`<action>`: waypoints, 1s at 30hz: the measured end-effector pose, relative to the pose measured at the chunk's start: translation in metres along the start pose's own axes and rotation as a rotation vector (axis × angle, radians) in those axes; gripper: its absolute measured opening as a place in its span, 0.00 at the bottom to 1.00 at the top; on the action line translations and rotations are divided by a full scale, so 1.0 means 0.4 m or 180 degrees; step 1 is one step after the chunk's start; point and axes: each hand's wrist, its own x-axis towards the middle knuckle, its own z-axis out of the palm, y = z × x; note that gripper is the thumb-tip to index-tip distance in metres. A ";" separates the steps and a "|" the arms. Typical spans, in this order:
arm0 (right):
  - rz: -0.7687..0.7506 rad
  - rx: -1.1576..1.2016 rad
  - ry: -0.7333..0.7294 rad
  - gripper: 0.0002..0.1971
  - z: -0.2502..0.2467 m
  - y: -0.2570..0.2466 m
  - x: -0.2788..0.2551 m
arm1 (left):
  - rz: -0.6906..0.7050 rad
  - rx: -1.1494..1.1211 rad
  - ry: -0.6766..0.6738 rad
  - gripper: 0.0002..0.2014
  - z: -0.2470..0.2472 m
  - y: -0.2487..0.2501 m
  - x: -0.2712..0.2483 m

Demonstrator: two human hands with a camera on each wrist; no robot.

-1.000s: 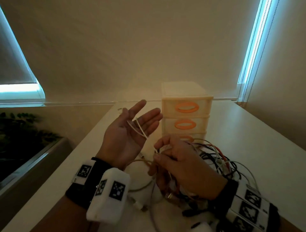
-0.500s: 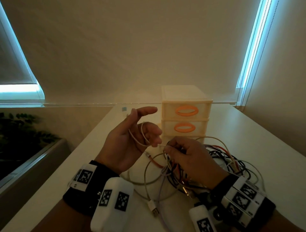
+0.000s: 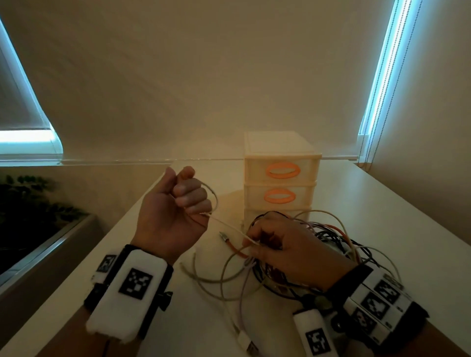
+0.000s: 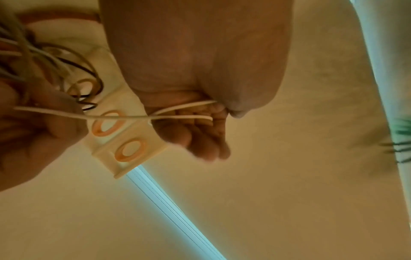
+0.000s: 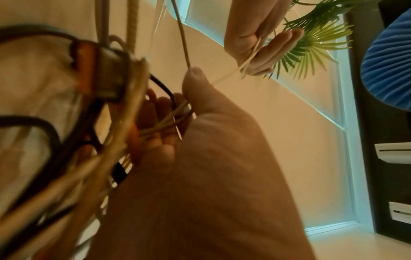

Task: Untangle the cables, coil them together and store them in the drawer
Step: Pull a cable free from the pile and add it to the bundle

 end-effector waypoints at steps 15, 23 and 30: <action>0.0057 -0.0279 -0.0057 0.06 -0.027 -0.036 0.008 | -0.0336 0.1025 0.0198 0.26 0.016 -0.024 0.001; 0.0074 -0.0774 -0.0278 0.09 -0.060 -0.024 0.003 | 0.0396 0.0597 -0.0112 0.15 0.030 0.069 -0.025; -0.0016 -0.0947 0.0244 0.06 -0.055 -0.019 0.008 | 0.0488 0.1168 0.0416 0.23 0.046 0.025 -0.015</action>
